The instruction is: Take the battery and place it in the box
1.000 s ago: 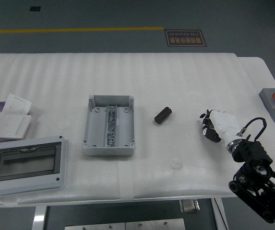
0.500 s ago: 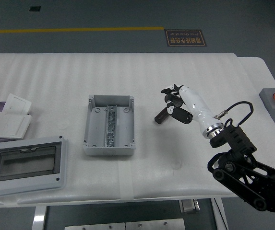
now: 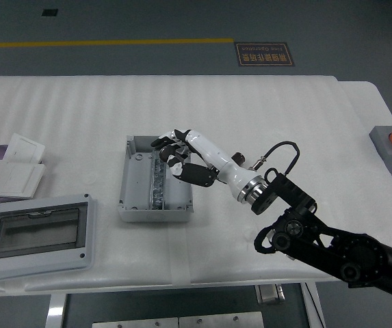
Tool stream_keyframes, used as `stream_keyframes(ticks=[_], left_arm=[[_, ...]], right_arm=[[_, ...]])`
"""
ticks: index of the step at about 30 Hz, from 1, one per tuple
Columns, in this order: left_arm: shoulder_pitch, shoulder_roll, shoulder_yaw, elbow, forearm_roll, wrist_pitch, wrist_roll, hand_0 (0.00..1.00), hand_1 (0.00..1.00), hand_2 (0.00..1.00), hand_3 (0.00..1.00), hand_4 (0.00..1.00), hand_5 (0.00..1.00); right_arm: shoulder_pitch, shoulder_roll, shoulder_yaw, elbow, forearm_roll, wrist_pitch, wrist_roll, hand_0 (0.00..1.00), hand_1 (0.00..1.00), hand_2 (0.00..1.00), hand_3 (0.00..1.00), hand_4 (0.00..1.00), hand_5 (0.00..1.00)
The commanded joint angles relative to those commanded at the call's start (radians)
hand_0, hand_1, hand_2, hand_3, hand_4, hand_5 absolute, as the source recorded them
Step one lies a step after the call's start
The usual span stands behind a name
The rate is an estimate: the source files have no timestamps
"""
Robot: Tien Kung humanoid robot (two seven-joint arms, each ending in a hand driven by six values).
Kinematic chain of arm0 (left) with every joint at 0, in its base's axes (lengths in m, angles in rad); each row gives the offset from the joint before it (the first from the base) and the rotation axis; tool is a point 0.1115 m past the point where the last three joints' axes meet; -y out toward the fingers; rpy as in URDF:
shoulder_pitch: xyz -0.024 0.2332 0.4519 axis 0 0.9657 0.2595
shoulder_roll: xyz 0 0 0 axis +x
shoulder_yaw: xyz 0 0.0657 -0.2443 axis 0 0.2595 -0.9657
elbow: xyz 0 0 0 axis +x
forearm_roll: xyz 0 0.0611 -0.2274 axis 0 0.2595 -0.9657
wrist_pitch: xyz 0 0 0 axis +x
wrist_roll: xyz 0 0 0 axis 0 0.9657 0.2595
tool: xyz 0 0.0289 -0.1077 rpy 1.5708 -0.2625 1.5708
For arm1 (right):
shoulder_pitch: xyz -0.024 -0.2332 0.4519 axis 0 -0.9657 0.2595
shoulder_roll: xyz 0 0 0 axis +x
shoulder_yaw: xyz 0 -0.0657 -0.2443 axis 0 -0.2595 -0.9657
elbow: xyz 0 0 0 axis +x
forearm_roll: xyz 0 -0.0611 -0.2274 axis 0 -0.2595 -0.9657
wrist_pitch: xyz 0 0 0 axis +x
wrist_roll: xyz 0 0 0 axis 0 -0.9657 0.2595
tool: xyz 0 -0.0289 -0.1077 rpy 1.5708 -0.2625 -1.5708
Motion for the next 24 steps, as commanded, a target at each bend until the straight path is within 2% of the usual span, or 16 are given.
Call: stream_keyframes(ticks=[3,4,9,10,15,16,21,22,24], left_arm=[[0.000,0.000,-0.002,0.000,0.002,0.001,-0.001,0.658,0.682,0.601,0.606,0.666,0.575],[-0.001,0.000,-0.002,0.000,0.003,0.001,-0.001,0.658,0.681,0.593,0.603,0.660,0.569],[-0.003,0.001,-0.003,0.000,0.005,0.001,-0.001,0.658,0.681,0.593,0.603,0.660,0.569],[-0.004,0.001,-0.003,0.000,0.005,0.001,-0.001,0.657,0.676,0.584,0.597,0.659,0.564],[-0.003,0.000,-0.004,0.000,0.006,0.000,-0.001,0.657,0.676,0.584,0.597,0.659,0.564],[-0.003,0.000,-0.004,0.000,0.006,0.000,-0.001,0.654,0.673,0.577,0.593,0.650,0.553],[-0.004,0.000,-0.002,0.000,0.004,0.000,-0.003,0.654,0.673,0.577,0.593,0.650,0.553],[-0.004,0.000,-0.001,0.000,0.003,0.000,-0.003,0.653,0.671,0.570,0.583,0.635,0.540],[-0.004,-0.001,-0.001,0.000,0.003,0.000,-0.004,0.653,0.671,0.570,0.583,0.635,0.540]], right_arm=[[0.031,0.006,-0.036,-0.017,0.011,0.031,-0.009,0.514,0.656,0.686,0.692,0.068,0.002],[0.040,0.007,-0.048,-0.021,0.013,0.040,-0.011,0.600,0.717,0.723,0.722,0.298,0.110],[0.075,0.014,-0.100,-0.039,0.036,0.085,-0.016,0.600,0.717,0.723,0.722,0.298,0.110],[0.078,0.014,-0.103,-0.041,0.037,0.089,-0.016,0.826,0.843,0.830,0.816,0.440,0.145],[0.086,0.017,-0.108,-0.055,0.025,0.107,-0.028,0.826,0.843,0.830,0.816,0.440,0.145],[0.087,0.018,-0.108,-0.058,0.021,0.108,-0.030,0.858,0.866,0.848,0.845,0.472,0.158],[0.086,0.020,-0.105,-0.066,0.012,0.104,-0.032,0.858,0.866,0.848,0.845,0.472,0.158],[0.086,0.020,-0.104,-0.067,0.011,0.103,-0.032,0.874,0.881,0.859,0.897,0.498,0.170],[0.085,0.020,-0.101,-0.070,0.008,0.101,-0.033,0.874,0.881,0.859,0.897,0.498,0.170]])
